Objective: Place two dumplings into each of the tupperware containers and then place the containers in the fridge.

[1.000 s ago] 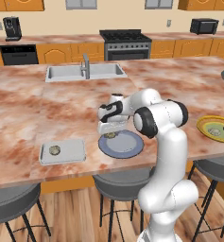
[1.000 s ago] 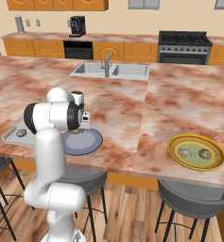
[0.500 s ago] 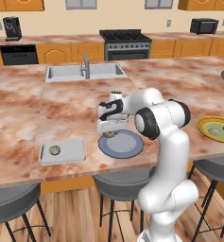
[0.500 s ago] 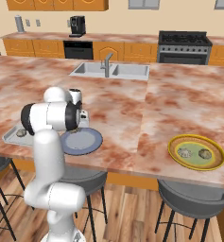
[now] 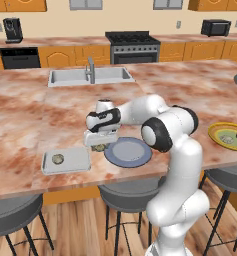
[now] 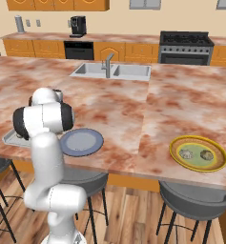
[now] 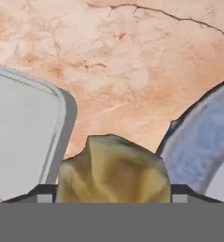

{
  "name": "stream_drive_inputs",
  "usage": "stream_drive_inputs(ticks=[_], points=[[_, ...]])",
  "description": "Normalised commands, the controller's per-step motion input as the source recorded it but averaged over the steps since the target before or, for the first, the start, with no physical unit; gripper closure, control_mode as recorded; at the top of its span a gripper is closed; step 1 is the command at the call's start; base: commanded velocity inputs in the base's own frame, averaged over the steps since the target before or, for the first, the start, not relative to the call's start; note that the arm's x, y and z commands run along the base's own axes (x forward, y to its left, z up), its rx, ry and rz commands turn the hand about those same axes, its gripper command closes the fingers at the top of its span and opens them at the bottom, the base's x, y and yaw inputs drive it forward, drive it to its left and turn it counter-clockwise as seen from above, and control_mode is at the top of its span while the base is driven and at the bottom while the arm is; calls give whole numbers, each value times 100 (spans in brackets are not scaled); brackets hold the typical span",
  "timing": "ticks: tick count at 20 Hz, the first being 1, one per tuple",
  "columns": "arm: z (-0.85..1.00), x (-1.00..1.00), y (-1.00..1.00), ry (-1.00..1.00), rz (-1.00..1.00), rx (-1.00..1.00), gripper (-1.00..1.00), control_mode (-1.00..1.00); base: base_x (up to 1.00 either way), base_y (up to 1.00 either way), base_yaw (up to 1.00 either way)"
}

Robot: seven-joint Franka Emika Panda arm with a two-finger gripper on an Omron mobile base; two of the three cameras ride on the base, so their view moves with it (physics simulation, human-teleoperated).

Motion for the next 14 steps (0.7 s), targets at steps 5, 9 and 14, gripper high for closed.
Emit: stream_drive_inputs(ticks=[5,9,14], points=[[1,-3,100,9,0,-4,100,-100,0,0,0],[1,0,78,12,0,-4,100,-100,0,0,0],[4,-5,33,1,0,-2,100,-100,0,0,0]])
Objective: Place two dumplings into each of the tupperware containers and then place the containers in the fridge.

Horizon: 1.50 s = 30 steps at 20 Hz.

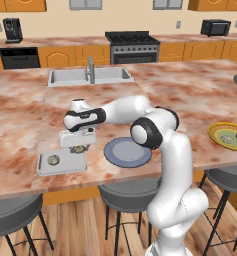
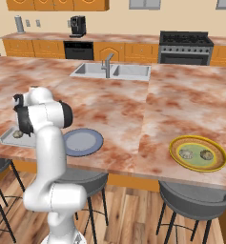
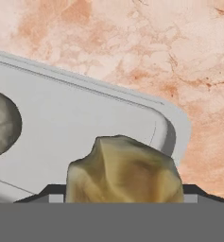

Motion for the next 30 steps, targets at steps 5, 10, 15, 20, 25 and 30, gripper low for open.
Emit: stream_drive_inputs(ticks=[5,10,15,20,25,30], points=[[-24,-14,52,0,0,-6,100,-100,0,0,0],[-32,0,43,0,0,-1,100,-100,0,0,0],[-12,20,17,-1,0,0,100,-100,0,0,0],[-3,3,0,0,0,0,-100,-100,0,0,0],[0,0,-2,0,0,0,-100,-100,0,0,0],[5,-6,-19,0,0,0,-100,-100,0,0,0]])
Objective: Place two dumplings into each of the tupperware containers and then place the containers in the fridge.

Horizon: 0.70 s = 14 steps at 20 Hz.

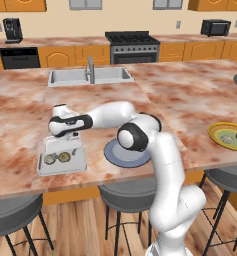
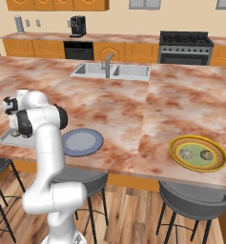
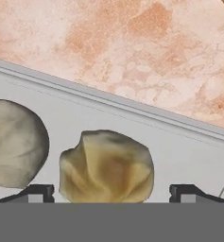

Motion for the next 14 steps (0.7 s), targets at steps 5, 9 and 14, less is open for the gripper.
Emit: stream_drive_inputs(ticks=[5,9,14], points=[[29,-20,-23,0,0,0,-100,-100,0,0,0],[16,-14,-61,0,-10,2,-100,-100,0,0,0],[-6,0,-79,0,-11,0,-100,-100,0,0,0]])
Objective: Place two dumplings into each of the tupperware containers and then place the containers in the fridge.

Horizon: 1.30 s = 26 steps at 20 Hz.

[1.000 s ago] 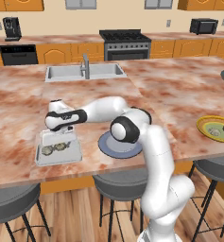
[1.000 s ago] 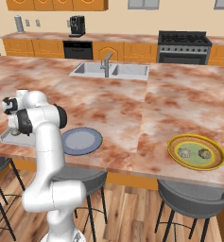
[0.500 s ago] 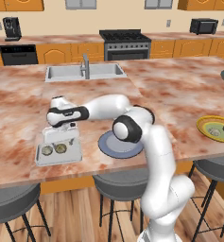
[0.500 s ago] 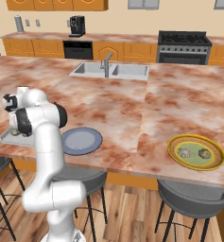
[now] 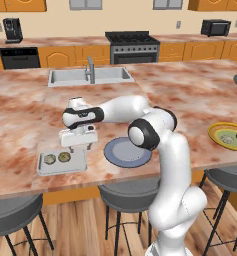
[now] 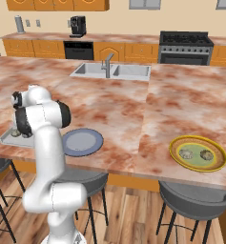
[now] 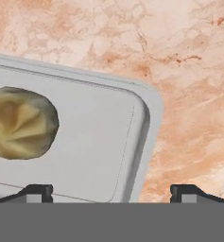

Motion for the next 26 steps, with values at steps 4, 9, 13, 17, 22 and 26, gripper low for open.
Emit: stream_drive_inputs(ticks=[4,9,13,17,22,26], points=[[-14,-8,-52,-6,-7,0,-100,-100,0,0,0],[-28,-16,-7,-23,0,0,-100,-100,0,0,0],[-31,0,0,-17,0,3,-100,-100,0,0,0],[-33,4,0,-6,0,7,-100,-100,0,0,0],[-21,1,1,-5,0,5,-100,-100,0,0,0],[-2,11,2,-5,0,1,-100,-100,0,0,0]])
